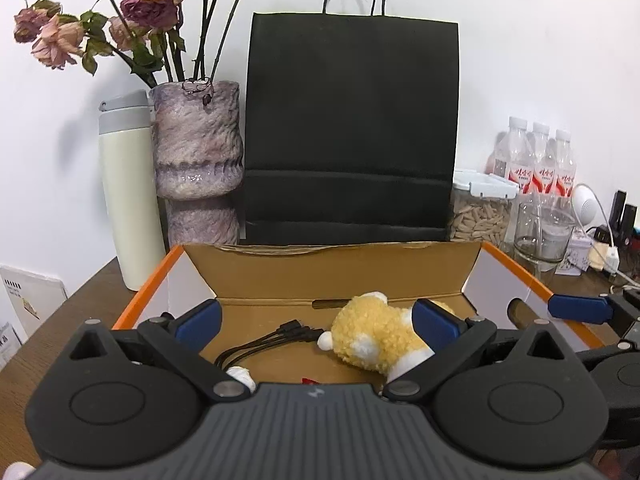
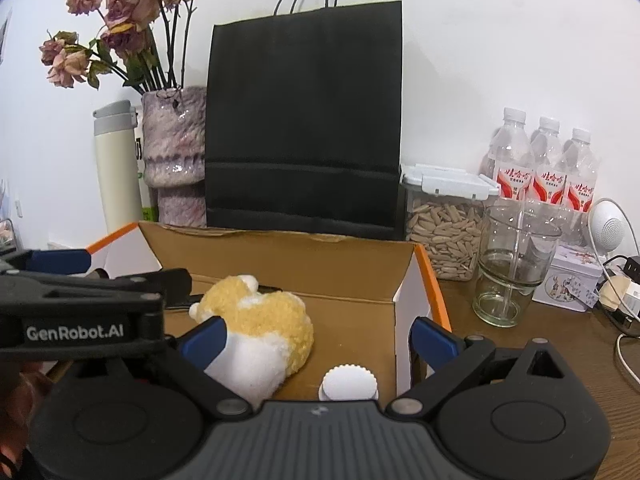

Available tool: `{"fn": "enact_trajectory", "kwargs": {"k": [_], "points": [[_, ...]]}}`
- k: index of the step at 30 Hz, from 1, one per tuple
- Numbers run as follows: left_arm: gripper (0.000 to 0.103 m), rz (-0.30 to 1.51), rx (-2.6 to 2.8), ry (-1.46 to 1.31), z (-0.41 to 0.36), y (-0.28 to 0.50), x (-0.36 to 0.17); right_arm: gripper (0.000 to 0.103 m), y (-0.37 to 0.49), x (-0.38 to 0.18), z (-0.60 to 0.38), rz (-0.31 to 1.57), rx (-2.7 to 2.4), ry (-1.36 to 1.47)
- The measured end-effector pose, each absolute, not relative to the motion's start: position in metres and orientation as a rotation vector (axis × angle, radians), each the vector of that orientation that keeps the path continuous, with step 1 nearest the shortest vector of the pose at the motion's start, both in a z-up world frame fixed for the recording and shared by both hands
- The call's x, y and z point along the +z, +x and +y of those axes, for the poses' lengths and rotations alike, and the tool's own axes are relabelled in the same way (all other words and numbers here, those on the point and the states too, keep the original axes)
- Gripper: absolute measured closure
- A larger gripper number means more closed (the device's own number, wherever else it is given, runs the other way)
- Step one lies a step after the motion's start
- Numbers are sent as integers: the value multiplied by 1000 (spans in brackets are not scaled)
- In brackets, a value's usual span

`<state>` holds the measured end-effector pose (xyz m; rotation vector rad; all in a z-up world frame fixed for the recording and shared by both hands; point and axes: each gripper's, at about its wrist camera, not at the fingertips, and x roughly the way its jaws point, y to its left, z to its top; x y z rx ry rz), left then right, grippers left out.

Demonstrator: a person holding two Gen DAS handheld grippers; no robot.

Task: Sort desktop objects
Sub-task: 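Withdraw both tools from the box back toward the table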

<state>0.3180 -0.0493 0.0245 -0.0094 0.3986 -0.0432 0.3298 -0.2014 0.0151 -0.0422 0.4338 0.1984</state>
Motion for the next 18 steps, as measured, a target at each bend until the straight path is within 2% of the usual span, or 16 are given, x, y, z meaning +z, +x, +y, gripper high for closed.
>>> {"fn": "enact_trajectory", "kwargs": {"k": [18], "points": [[0, 376, -39, -96, -40, 312, 21, 3, 321, 18, -199, 380, 208, -47]]}}
